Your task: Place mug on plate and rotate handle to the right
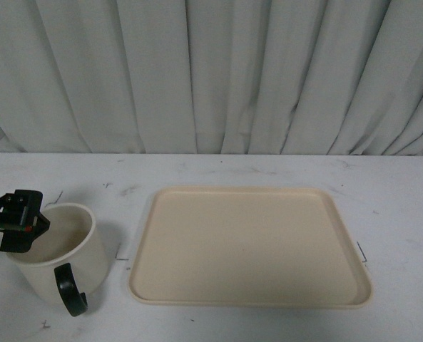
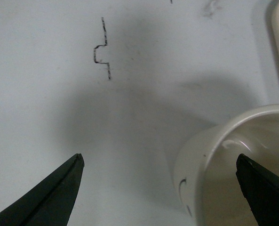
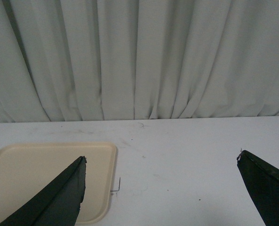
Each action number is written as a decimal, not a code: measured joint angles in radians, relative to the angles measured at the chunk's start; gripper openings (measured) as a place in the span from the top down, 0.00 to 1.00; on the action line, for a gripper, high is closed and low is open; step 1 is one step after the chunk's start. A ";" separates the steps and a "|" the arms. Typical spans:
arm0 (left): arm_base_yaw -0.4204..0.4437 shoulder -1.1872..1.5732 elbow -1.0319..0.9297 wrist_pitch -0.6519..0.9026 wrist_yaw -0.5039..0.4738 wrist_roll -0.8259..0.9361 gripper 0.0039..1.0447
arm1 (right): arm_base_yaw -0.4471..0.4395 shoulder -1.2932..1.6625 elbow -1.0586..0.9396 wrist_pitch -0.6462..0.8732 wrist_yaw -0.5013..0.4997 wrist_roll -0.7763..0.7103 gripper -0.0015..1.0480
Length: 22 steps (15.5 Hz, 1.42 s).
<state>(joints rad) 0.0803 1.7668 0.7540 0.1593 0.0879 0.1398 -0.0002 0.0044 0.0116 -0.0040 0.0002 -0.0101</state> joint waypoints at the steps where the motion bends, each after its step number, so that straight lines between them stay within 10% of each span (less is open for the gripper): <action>1: 0.000 0.005 0.009 -0.004 0.009 -0.002 0.08 | 0.000 0.000 0.000 0.000 0.000 0.000 0.06; 9: -0.048 0.011 0.010 -0.005 0.009 -0.031 0.95 | 0.000 0.000 0.000 0.000 0.000 0.000 0.06; 17: -0.171 -0.097 0.021 -0.038 -0.028 -0.074 0.97 | 0.000 0.000 0.000 0.000 0.000 0.000 0.06; 22: -0.515 -0.011 0.211 -0.018 -0.109 -0.236 0.97 | 0.000 0.000 0.000 0.000 0.000 0.000 0.06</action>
<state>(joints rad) -0.4347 1.7554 0.9653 0.1413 -0.0212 -0.0963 -0.0002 0.0044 0.0116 -0.0040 0.0002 -0.0101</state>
